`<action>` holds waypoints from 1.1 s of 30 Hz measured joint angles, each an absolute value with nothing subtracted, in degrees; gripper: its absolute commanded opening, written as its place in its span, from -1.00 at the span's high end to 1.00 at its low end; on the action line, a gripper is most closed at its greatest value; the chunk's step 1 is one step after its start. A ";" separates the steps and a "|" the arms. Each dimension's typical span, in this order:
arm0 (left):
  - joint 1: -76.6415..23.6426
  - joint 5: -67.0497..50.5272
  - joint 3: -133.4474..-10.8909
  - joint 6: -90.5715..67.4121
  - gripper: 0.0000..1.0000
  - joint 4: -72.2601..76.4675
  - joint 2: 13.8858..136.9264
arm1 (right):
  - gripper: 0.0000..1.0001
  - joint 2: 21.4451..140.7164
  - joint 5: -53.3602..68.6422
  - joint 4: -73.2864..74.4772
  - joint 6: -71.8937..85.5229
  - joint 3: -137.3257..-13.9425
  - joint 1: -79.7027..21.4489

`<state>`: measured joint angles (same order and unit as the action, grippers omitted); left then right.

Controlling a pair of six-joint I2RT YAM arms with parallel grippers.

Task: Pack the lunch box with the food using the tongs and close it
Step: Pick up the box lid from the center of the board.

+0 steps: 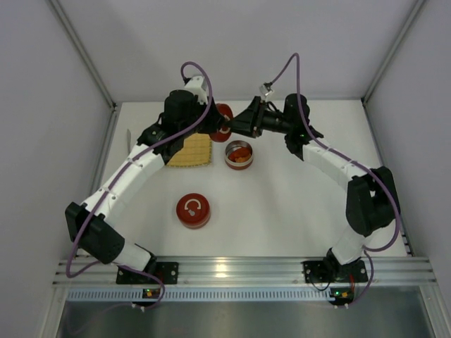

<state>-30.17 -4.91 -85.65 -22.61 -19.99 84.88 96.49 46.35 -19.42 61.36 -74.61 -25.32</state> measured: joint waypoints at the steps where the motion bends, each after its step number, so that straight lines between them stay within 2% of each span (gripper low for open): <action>1: -30.17 -4.51 -85.58 -22.57 1.00 -19.99 84.88 | -0.08 96.49 46.85 -20.40 61.65 -74.06 -25.32; 5: -29.85 -2.37 -84.38 -22.57 1.00 -20.23 84.88 | 0.09 95.57 49.01 -24.75 63.77 -71.99 -25.34; 13: -29.85 -1.78 -83.48 -22.57 1.00 -21.06 84.90 | 0.03 92.90 50.50 -35.81 69.28 -71.22 -25.41; 24: -25.52 -4.51 -83.68 -26.81 1.00 -20.99 84.90 | -0.02 92.71 44.86 -17.76 58.92 -72.42 -25.39; 33: -25.06 -9.87 -84.01 -28.38 1.00 -19.79 84.90 | -0.03 94.15 43.75 -18.41 60.47 -72.42 -25.39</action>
